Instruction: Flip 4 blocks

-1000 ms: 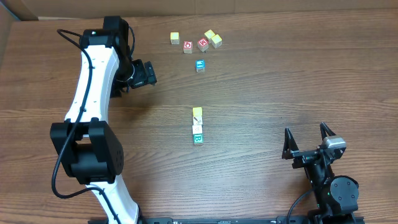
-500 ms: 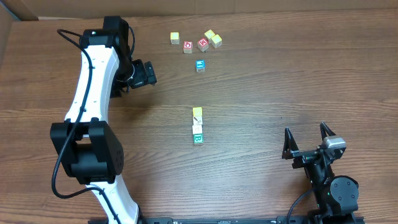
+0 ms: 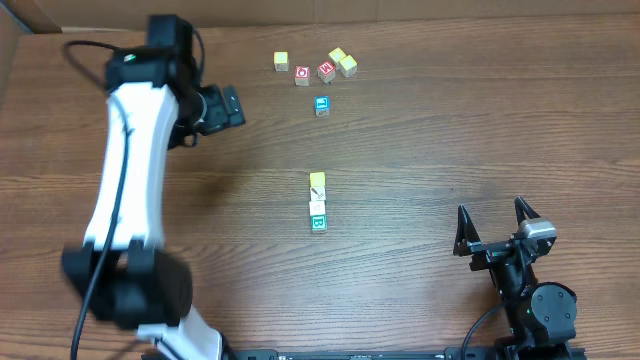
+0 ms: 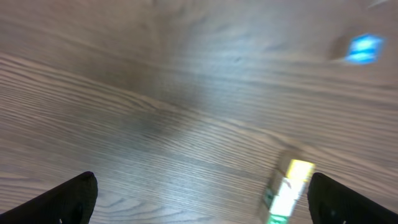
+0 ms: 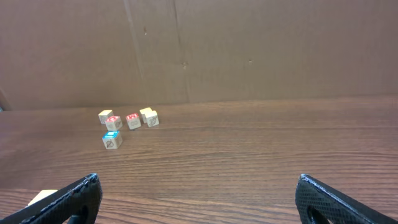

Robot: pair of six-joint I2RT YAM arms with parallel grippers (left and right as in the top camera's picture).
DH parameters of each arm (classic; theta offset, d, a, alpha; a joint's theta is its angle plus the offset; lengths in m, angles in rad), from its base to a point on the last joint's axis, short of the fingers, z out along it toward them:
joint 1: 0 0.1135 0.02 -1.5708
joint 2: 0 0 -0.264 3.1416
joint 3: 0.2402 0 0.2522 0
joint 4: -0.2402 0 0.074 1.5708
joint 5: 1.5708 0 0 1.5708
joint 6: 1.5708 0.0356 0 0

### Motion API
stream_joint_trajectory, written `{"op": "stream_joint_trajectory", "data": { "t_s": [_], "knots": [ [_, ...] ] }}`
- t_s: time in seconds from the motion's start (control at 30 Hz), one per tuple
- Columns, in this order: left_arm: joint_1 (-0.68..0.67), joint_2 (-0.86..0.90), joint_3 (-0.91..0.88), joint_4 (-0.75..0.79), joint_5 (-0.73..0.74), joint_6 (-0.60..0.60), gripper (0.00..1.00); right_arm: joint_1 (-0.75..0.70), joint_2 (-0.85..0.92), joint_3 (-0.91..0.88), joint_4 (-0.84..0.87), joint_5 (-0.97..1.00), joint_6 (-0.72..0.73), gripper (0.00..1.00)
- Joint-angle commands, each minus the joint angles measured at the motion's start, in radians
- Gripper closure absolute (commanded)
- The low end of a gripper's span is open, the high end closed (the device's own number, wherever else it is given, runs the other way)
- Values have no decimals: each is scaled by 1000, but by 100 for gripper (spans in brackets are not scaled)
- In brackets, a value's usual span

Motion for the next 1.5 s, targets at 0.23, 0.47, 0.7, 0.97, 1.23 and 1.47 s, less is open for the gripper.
{"op": "stream_joint_trajectory", "data": {
  "t_s": [0.23, 0.47, 0.7, 0.97, 1.23, 1.47],
  "knots": [
    [4, -479, 22, -42, -14, 56, 0, -6, -6, -11, 5, -5, -4, 0],
    [4, -594, 22, -282, -14, 91, 0, -6, -6, -11, 5, -5, -4, 0],
    [4, -634, -9, -369, 27, 90, 0, -6, -6, -11, 5, -5, -4, 0],
    [4, -806, -193, -363, 54, 87, 0, -6, -6, -11, 5, -5, -4, 0],
    [4, -1034, -571, -196, 54, 86, 0, -6, -6, -11, 5, -5, -4, 0],
    [3, -1208, -892, 103, 85, 87, 0, -6, -6, -11, 5, -5, -4, 0]
  ]
}}
